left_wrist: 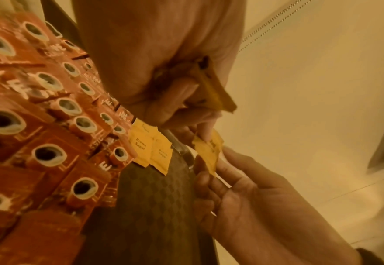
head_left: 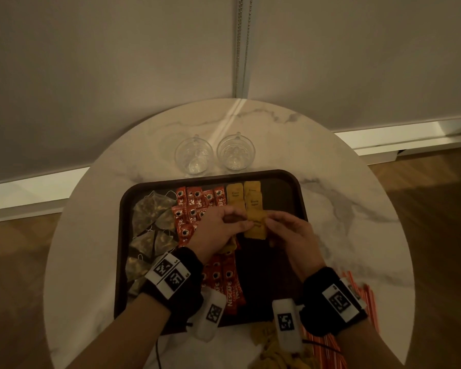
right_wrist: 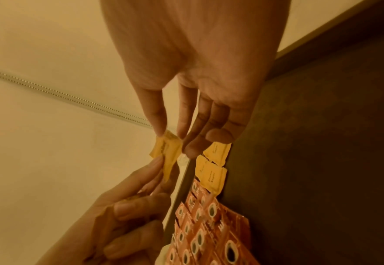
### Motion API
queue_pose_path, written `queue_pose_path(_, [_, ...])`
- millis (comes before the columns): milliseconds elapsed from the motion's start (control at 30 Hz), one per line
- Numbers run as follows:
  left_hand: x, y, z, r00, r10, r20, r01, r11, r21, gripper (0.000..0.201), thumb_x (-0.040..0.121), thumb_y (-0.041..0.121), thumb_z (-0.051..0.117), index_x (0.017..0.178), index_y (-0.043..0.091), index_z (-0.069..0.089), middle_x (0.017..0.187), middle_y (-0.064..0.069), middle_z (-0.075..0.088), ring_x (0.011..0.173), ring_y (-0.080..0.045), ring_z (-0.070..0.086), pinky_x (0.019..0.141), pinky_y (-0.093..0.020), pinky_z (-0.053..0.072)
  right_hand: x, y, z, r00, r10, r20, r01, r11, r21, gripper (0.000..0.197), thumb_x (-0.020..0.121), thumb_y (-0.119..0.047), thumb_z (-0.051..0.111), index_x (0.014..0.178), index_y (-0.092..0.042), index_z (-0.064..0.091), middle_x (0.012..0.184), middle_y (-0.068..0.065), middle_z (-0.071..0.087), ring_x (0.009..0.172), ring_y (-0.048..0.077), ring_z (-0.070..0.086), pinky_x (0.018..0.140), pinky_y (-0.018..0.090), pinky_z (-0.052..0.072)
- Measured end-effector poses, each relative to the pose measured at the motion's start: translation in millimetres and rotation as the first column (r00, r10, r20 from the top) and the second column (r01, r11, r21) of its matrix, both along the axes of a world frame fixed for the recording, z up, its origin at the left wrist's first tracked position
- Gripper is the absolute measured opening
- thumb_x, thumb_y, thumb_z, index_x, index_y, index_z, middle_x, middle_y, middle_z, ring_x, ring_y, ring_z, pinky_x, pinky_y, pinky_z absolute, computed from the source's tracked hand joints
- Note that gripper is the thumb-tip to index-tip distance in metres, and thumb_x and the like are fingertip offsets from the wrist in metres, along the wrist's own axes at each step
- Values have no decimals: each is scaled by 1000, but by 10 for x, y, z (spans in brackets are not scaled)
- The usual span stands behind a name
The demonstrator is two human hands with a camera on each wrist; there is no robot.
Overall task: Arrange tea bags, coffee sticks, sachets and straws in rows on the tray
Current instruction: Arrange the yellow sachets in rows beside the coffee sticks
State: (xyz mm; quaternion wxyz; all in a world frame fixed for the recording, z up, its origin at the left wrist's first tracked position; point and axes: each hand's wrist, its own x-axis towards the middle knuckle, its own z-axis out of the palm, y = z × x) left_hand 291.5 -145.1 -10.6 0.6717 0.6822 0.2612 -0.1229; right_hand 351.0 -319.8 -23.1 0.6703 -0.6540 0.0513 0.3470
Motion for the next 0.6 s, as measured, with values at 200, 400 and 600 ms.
queue_pose_path(200, [-4,72,-101,997,-72,-8,73,994,79,14,83,14,73,96,17,71,99,0,73,95,-10,69,85,-25,55,-19,71,-30,1000,5,-22,-5,1000,-18,17,83,2,67,100,2,67,90,14,74,73,22,70,64,27,55])
queue_pose_path(400, [100,170,-60,993,-61,103,37,975,220,11,88,13,67,97,18,72,101,4,72,95,-9,66,84,-24,54,-43,71,31,991,118,-58,-120,992,-42,28,79,3,72,105,0,62,99,13,73,87,28,72,69,30,59])
queue_pose_path(600, [226,150,-10,955,-295,32,272,914,303,18,90,29,65,102,17,69,100,6,68,94,-6,61,81,-19,48,-48,77,12,987,-105,-119,111,993,43,15,86,1,65,100,4,62,95,17,74,83,26,72,70,30,58])
